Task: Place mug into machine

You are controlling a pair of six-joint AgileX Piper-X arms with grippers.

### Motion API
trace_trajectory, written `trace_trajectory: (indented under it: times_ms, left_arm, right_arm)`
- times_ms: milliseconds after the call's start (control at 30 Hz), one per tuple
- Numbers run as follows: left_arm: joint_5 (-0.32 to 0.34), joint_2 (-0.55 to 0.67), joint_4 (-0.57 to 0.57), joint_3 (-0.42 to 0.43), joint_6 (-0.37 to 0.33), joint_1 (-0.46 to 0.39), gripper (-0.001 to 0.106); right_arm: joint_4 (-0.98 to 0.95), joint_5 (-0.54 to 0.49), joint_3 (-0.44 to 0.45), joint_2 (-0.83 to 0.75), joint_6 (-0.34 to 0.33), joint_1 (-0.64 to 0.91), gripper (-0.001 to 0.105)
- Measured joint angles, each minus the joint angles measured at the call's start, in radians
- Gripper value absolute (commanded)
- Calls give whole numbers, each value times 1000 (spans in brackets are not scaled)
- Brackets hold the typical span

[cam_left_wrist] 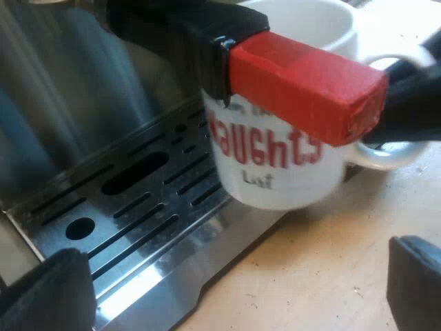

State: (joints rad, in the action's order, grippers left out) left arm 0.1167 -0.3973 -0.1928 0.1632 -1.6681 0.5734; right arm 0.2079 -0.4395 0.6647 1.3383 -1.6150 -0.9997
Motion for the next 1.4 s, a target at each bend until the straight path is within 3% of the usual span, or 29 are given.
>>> trace_trajectory:
  times_ms: [833, 967, 1033, 1133, 1400]
  left_arm:
    - [0, 0, 0, 0, 0, 0, 87]
    - [0, 0, 0, 0, 0, 0, 87]
    - [0, 0, 0, 0, 0, 0, 87]
    - [0, 0, 0, 0, 0, 0, 87]
    - [0, 0, 0, 0, 0, 0, 87]
  right_arm:
    - [89, 25, 150, 227, -1, 65, 0]
    - [89, 25, 149, 227, -1, 65, 16]
    - [89, 25, 149, 227, -2, 65, 38]
    - [93, 25, 149, 227, -2, 65, 52]
    - [-45, -6, 148, 175, -2, 26, 54]
